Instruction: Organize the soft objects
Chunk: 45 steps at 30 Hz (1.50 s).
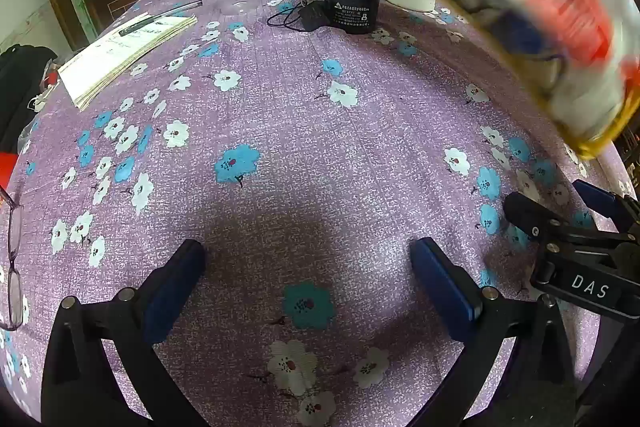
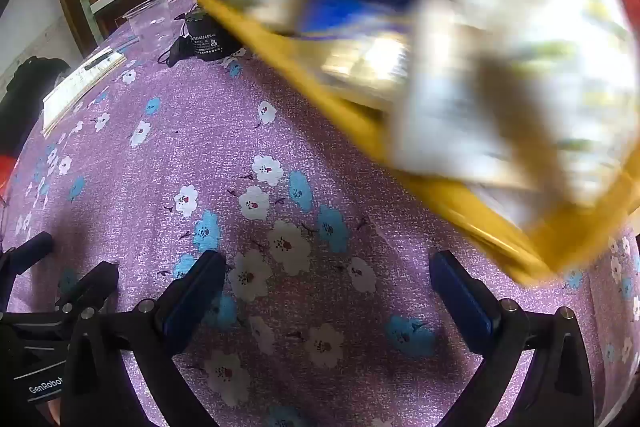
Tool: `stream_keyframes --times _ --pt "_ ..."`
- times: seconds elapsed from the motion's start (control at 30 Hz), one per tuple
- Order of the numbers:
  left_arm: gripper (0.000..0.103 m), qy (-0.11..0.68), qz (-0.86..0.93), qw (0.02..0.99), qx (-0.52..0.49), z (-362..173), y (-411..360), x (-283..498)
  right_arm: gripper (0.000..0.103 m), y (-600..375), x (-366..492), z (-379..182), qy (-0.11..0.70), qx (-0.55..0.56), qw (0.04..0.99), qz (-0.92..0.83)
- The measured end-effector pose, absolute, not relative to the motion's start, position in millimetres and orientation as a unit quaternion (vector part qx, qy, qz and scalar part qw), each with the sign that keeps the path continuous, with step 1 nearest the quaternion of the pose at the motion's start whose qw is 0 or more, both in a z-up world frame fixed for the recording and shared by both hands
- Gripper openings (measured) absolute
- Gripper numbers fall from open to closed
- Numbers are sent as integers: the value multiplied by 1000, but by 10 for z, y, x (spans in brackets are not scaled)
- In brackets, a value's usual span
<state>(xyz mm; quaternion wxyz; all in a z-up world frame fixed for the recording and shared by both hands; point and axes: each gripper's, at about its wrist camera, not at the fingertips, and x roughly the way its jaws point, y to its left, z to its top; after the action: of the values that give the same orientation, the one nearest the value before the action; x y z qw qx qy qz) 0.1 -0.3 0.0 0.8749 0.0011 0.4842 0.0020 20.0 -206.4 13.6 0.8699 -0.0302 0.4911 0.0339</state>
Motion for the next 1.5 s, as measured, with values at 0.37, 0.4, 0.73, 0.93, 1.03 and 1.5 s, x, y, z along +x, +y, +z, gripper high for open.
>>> stream_keyframes --times 0.37,0.4,0.73,0.93,1.03,1.5 --pt "103 484 1 875 0 -3 -5 1 103 -2119 199 162 492 -31 869 33" --pt "103 484 1 875 0 -1 -1 0 103 -2120 197 164 492 -31 869 33" --pt "103 484 1 875 0 -1 -1 0 103 -2107 195 163 492 -33 869 33" --pt "103 484 1 875 0 -1 -1 0 103 -2106 196 164 492 -33 870 33" --pt "103 484 1 875 0 -1 -1 0 103 -2101 194 169 492 -33 869 32" --pt "103 484 1 875 0 0 -1 0 103 -2119 195 176 492 -33 869 33"
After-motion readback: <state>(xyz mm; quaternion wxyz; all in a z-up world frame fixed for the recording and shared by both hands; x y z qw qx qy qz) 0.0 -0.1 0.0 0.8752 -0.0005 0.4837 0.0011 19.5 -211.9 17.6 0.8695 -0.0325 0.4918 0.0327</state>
